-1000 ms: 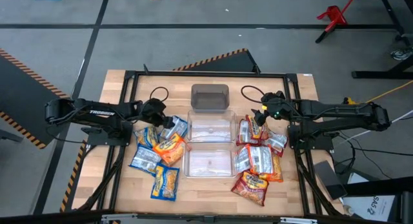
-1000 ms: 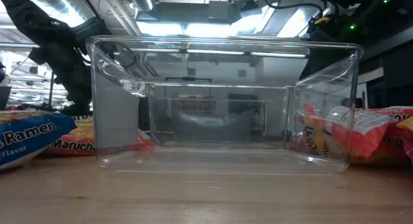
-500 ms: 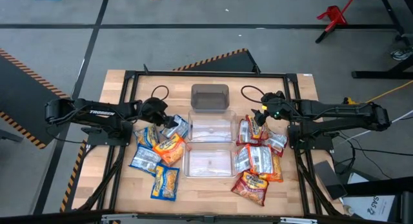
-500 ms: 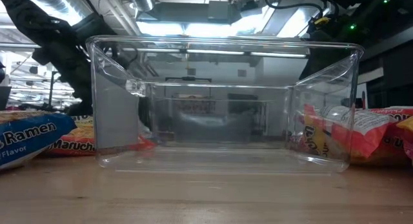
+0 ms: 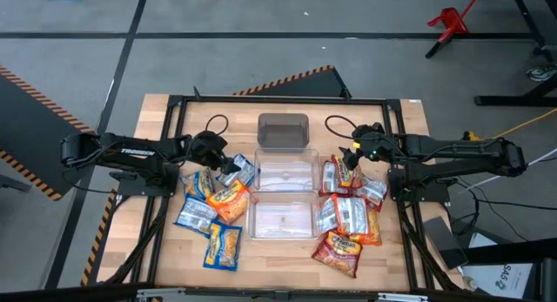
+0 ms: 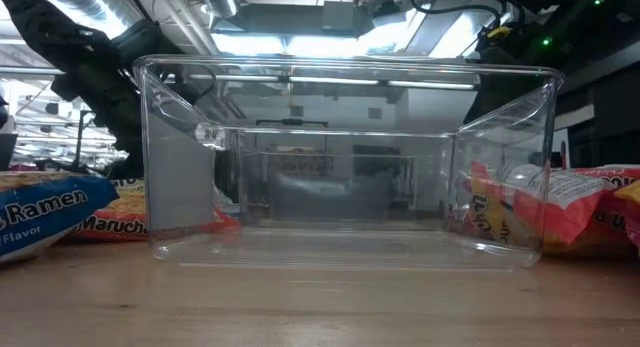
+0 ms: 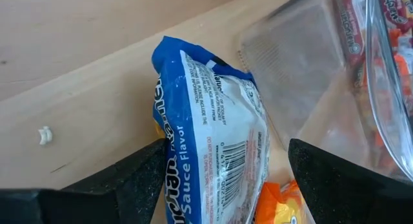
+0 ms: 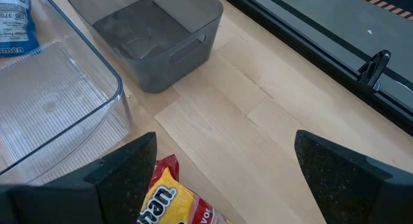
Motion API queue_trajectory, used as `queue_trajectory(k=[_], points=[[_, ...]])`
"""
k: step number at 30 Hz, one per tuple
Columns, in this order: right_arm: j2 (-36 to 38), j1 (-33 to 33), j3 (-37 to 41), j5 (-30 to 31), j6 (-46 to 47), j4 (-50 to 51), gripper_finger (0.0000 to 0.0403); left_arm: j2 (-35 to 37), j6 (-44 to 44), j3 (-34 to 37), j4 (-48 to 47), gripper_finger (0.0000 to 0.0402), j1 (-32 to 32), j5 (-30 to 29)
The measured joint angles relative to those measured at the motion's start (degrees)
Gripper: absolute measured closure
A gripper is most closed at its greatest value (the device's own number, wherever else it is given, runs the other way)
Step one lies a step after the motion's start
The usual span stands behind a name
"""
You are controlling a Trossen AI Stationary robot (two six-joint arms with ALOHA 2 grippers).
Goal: Sort Maruchan noodles
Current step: Put the blue noodle pack into the black bin
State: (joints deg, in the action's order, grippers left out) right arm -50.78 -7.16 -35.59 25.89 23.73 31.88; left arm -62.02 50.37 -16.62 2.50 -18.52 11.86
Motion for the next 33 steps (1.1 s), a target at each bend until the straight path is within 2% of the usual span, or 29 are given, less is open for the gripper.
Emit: queue_trajectory(k=[10, 25, 28, 33], points=[[0.0, 0.0, 0.0, 0.0, -0.02, -0.01, 0.0052, -0.86, -1.09, -0.04, -0.49, 0.0088, 0.19, 0.27], [0.02, 0.0, 0.02, 0.02, -0.02, -0.04, 0.0052, -7.88, -1.66, -0.14, 3.03, 0.0088, 0.19, 1.43], [0.02, 0.0, 0.02, 0.0, -0.02, -0.02, 0.0052, -8.4, -1.65, -0.17, 3.26, 0.0098, 0.17, 1.51], [0.02, 0.0, 0.02, 0.04, -0.02, -0.02, 0.0052, -8.48, -1.85, -0.17, 3.06, 0.0139, 0.17, 1.08]])
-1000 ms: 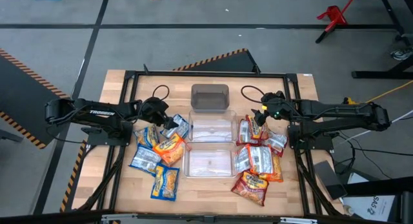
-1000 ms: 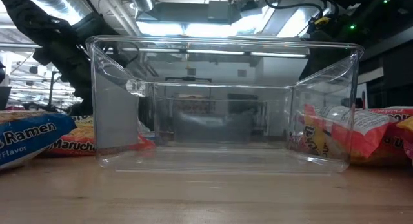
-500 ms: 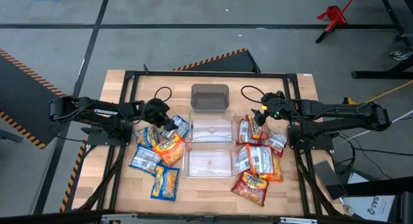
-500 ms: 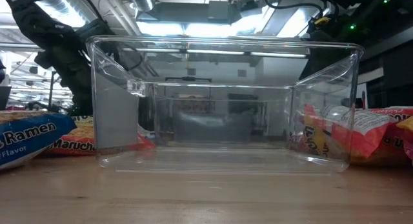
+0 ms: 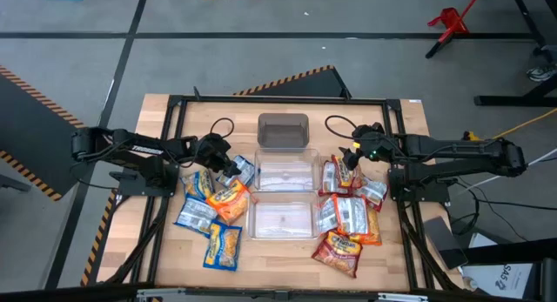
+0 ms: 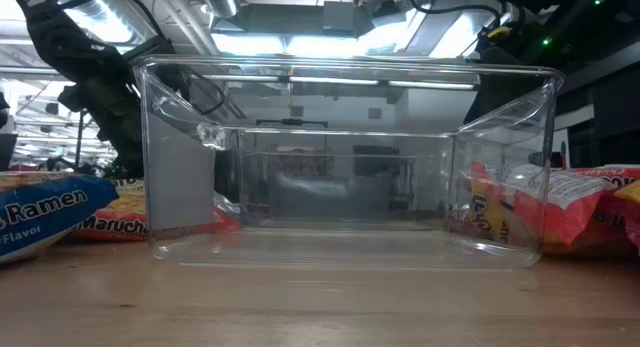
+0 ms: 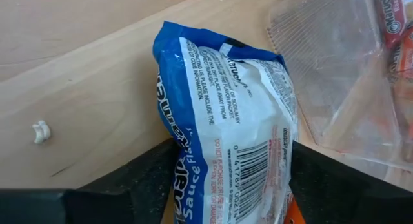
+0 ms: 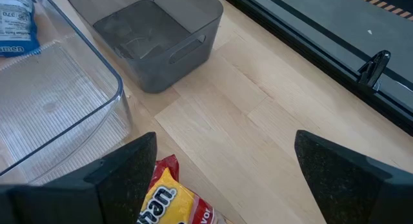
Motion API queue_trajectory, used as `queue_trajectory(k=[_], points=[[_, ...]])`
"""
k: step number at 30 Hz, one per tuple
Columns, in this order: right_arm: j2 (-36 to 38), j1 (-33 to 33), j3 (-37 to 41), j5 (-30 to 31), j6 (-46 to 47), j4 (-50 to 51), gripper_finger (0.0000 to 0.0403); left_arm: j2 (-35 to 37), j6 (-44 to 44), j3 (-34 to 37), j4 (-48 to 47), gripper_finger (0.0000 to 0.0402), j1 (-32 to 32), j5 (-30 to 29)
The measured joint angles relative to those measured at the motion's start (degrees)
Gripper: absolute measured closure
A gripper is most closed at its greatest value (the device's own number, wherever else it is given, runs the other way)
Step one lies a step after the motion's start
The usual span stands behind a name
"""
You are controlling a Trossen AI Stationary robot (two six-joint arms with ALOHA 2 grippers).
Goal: Sort Maruchan noodles
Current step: Put the blue noodle pack into the black bin
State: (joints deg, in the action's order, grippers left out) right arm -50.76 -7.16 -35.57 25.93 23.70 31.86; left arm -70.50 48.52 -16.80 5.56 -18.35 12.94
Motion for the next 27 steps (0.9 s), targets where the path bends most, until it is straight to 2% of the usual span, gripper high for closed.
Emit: queue_trajectory(k=[5, 9, 27], points=[[0.0, 0.0, 0.0, 0.01, 0.0, 0.01, 0.0052, -0.02, 0.44, 0.02, -0.19, 0.0177, 0.02, -1.02], [0.0, 0.0, 0.0, -0.02, 0.0, 0.02, 0.0052, 0.02, 0.72, 0.04, -0.22, 0.0193, 0.0, -0.75], [0.0, 0.01, 0.0, 0.13, 0.0, 0.02, 0.0052, 0.0, 3.94, 0.15, -0.66, 0.0198, -6.71, 5.5]])
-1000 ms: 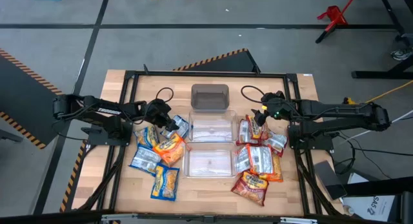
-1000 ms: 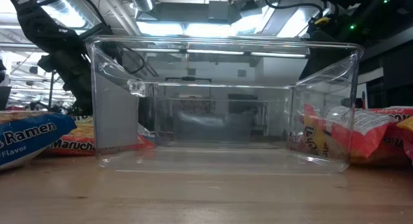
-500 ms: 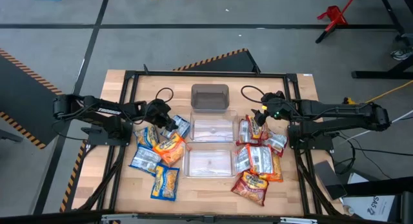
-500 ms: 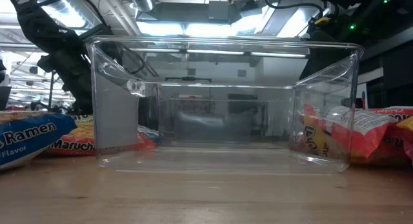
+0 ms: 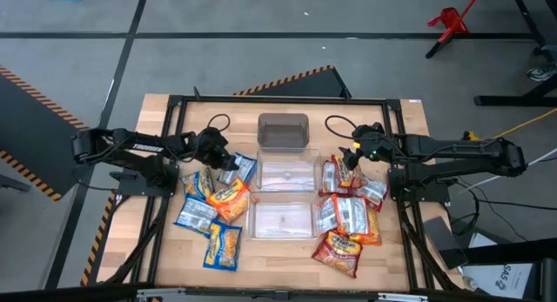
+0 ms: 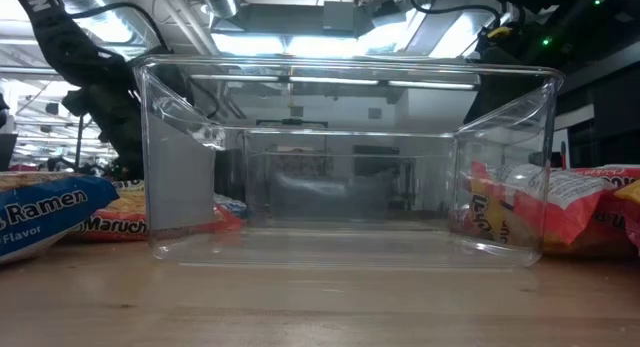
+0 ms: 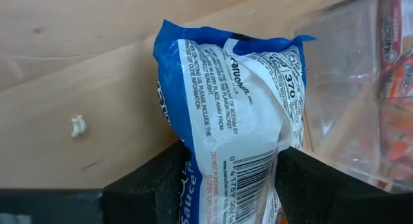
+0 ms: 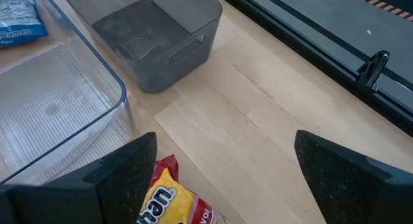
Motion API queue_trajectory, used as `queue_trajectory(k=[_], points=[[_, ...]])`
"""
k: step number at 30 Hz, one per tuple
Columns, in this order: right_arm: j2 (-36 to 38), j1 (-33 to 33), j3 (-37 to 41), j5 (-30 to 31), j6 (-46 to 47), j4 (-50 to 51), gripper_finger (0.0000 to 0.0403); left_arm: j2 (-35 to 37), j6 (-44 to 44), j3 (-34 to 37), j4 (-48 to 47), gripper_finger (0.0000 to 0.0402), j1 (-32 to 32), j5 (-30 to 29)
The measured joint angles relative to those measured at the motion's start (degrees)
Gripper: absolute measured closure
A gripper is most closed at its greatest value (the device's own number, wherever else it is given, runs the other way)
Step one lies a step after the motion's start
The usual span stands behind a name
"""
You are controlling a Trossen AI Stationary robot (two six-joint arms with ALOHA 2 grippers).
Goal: Sort Maruchan noodles
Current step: Put the blue noodle pack into the black bin
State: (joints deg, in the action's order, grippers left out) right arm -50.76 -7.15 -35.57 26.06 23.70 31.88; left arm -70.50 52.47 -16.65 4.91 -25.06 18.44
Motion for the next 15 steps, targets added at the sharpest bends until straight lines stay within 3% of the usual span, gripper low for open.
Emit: queue_trajectory(k=[15], points=[[0.0, -0.01, 0.0, 0.04, 0.0, 0.0, 0.0052, 0.82, 1.39, 0.0, 0.13, 0.0198, -6.83, 5.05]])
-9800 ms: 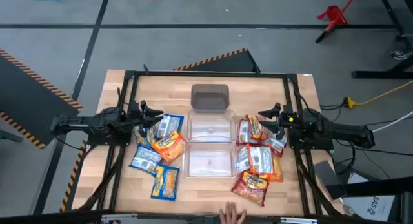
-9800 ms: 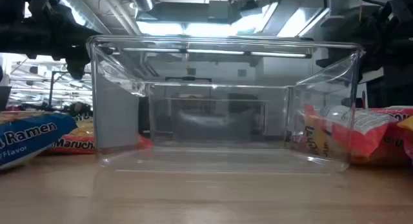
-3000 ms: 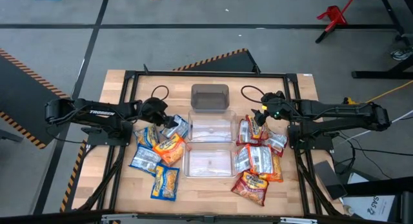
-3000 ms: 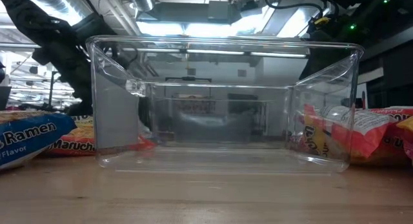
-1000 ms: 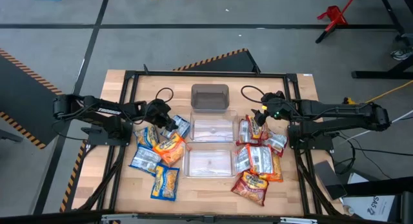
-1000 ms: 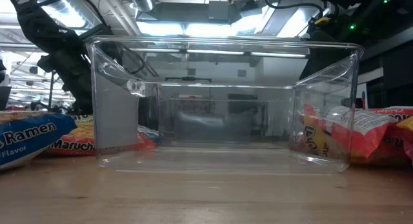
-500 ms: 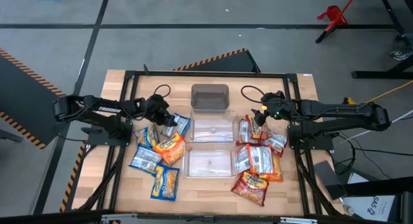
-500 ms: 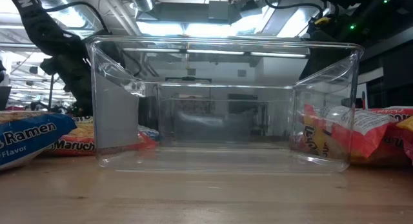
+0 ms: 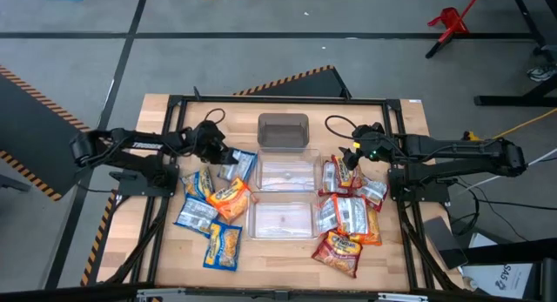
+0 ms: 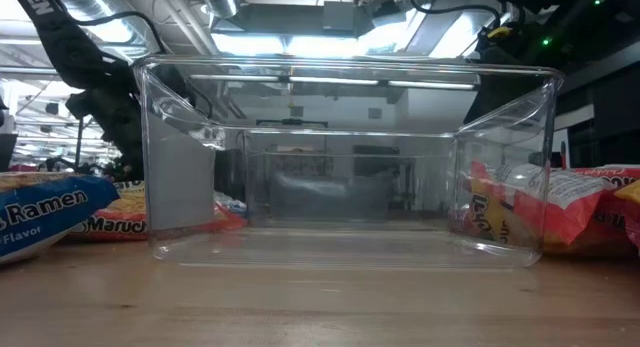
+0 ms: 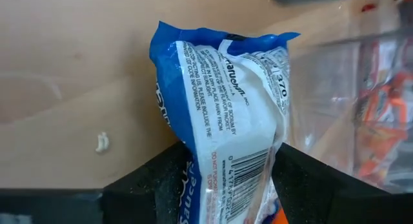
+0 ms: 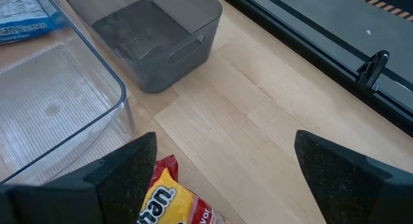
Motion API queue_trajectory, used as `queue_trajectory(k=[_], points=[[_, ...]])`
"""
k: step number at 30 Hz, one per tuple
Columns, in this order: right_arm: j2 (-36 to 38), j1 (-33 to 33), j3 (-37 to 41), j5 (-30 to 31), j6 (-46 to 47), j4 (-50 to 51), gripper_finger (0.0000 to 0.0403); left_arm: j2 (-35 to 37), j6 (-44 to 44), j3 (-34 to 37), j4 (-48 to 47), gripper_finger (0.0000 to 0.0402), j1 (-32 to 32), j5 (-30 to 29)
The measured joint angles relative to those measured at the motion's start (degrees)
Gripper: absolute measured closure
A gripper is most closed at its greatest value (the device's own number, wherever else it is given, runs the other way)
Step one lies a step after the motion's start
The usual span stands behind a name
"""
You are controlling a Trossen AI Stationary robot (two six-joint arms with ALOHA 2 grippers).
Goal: Sort Maruchan noodles
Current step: Put the blue noodle pack into the black bin
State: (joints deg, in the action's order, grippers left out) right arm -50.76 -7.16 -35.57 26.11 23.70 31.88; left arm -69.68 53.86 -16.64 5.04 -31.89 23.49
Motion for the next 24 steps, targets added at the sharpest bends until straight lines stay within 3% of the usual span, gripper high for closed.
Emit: queue_trajectory(k=[7, 17, 24], points=[[0.0, 0.02, 0.0, 0.04, 0.0, 0.0, 0.0052, 3.23, -0.35, 0.0, 0.25, 0.0202, -3.69, 0.21], [0.0, 0.0, 0.0, 0.42, 0.02, -0.13, 0.0052, 6.05, -4.53, 0.0, -0.12, 0.0244, -5.12, 2.61], [0.0, 0.0, 0.0, 0.3, 0.02, -0.51, 0.0052, 6.05, -11.96, 0.0, -0.23, 0.0227, -4.08, -2.98]])
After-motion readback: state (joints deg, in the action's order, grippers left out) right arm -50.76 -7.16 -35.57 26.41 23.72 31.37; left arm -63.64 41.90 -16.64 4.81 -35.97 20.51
